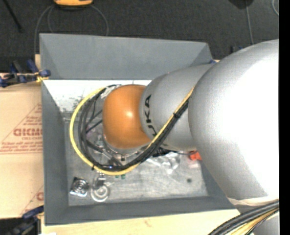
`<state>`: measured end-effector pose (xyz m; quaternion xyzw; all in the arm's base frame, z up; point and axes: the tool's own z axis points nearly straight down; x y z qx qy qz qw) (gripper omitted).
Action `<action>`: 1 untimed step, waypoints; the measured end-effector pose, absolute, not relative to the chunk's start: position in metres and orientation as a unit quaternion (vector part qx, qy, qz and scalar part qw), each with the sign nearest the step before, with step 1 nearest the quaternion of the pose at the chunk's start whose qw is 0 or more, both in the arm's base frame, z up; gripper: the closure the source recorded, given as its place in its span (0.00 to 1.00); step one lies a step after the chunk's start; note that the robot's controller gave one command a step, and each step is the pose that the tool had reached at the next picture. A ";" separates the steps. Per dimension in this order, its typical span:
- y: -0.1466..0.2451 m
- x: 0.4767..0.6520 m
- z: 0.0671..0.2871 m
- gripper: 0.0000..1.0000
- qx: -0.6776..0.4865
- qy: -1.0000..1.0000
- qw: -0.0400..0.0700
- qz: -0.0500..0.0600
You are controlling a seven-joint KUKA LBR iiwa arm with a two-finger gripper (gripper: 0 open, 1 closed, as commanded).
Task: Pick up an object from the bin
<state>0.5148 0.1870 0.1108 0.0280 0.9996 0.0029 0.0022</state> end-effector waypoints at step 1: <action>0.040 0.521 0.109 0.00 0.101 0.995 0.001 -0.001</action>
Offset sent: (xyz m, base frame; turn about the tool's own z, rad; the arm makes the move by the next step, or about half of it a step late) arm 0.0050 -0.1414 -0.0020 0.1381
